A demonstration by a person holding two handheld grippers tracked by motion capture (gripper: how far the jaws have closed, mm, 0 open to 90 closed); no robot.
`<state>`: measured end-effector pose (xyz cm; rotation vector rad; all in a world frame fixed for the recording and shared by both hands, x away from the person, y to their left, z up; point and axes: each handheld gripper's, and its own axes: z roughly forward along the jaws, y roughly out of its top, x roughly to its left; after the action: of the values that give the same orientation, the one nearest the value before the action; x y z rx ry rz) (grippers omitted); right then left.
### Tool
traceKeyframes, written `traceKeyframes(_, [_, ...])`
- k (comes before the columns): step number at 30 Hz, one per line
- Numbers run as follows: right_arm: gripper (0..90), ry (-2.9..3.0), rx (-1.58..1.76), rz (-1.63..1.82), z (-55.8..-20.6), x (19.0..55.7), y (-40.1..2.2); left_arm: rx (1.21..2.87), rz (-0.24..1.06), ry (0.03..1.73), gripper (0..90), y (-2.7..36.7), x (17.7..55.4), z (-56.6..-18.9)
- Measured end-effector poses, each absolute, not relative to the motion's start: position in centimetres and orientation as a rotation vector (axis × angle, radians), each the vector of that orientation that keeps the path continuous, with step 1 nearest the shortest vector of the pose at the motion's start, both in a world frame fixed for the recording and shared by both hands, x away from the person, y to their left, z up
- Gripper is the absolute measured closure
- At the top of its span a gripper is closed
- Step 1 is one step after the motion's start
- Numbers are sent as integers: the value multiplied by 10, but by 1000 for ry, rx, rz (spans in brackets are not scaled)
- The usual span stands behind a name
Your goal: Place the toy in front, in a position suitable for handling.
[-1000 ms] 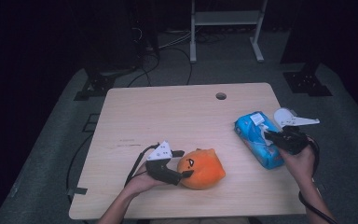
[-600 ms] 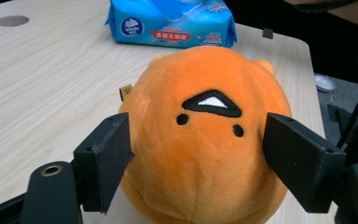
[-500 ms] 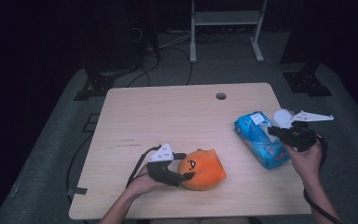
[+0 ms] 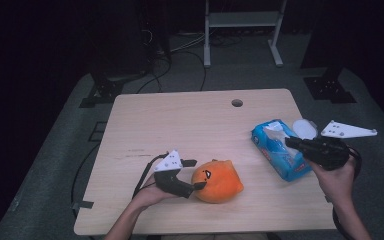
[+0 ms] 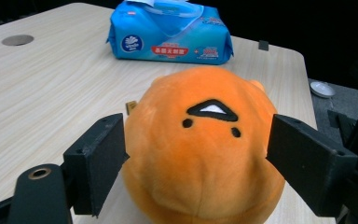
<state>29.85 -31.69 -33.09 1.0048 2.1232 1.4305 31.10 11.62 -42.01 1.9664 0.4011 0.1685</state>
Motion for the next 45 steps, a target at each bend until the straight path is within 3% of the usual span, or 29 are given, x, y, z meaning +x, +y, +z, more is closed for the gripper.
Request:
traceKeyframes(14, [865,2418,690,1629,-313,237,-247,2013,151,395,192,109,312,-432])
traceKeyframes(28, [845,2618,706,1439,-364,275,-198,2018,131,366,195,103,309,-434])
traceKeyframes(37, [577,2562,460,1211,-386,265,-146,2027,129,384,211,102,310,-435])
traceKeyframes(45, [595,2474,358,1109,-402,265,-132,2052,112,360,241,100,312,-438])
